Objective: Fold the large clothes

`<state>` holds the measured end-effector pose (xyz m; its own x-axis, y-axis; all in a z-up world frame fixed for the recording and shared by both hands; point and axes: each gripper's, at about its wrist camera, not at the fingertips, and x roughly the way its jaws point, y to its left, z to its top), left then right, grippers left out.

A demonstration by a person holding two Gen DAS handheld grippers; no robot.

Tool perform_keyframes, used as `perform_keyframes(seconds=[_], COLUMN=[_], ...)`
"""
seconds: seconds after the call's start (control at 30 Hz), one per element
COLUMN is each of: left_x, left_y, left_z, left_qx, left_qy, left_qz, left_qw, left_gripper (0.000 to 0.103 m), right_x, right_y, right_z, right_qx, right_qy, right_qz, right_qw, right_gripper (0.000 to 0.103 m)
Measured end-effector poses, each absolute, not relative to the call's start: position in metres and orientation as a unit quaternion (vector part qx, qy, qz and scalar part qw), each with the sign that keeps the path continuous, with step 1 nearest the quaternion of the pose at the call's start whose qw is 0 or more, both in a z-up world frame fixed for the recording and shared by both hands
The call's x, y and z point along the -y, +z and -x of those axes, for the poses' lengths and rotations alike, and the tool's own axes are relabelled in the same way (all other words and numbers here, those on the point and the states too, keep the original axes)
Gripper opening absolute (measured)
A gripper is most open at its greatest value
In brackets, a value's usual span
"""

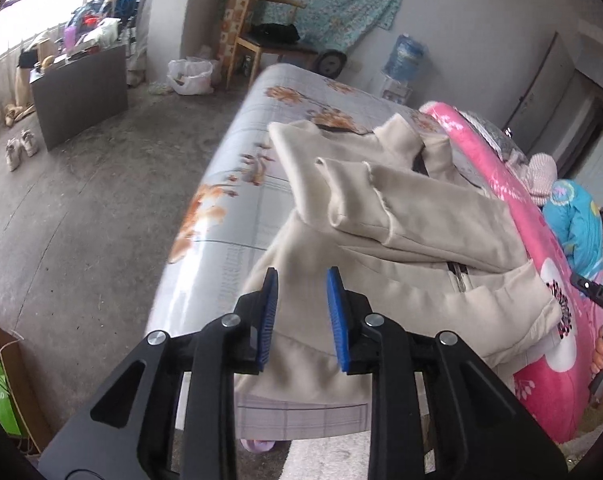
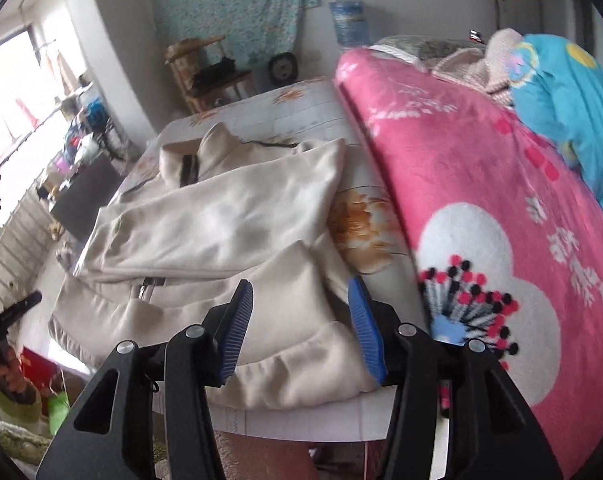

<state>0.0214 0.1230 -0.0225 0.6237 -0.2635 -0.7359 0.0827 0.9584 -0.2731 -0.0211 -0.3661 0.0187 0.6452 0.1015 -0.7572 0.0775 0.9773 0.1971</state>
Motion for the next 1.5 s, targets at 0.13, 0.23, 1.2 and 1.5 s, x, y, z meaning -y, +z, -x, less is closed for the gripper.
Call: perform_keyframes(seconds=[0.13,0.23,1.2,1.5], left_x=[-0.082,-0.07,-0.072,-0.04], left_y=[-0.046,-0.061,-0.05,-0.07], left_z=[-0.046,-0.059,-0.055,-0.055], left_qx=[-0.469,-0.481,-0.468,-0.443], left_qy=[-0.081,-0.052,-0.104,-0.079], left_qz=[0.047,0.01,0.034,-0.052], left_qw=[0.878,0.875,0.877,0.892], left_gripper=[0.024,0.023,0.036,0.011], right_x=[0.325,0.316,0.322,0.324], right_y=[-0.004,-0.024,0.004,-0.006], right_z=[-0.009,-0.028,-0.039,-0.039], right_qx=[-0.456,-0.479,-0.425,-0.434], right_qy=[0.019,0.018,-0.026,-0.024], right_qz=[-0.039,-0.031,-0.043,-0.054], right_qw=[0.889,0.877,0.904,0.899], right_gripper=[0.049,0.048,0.003,0.003])
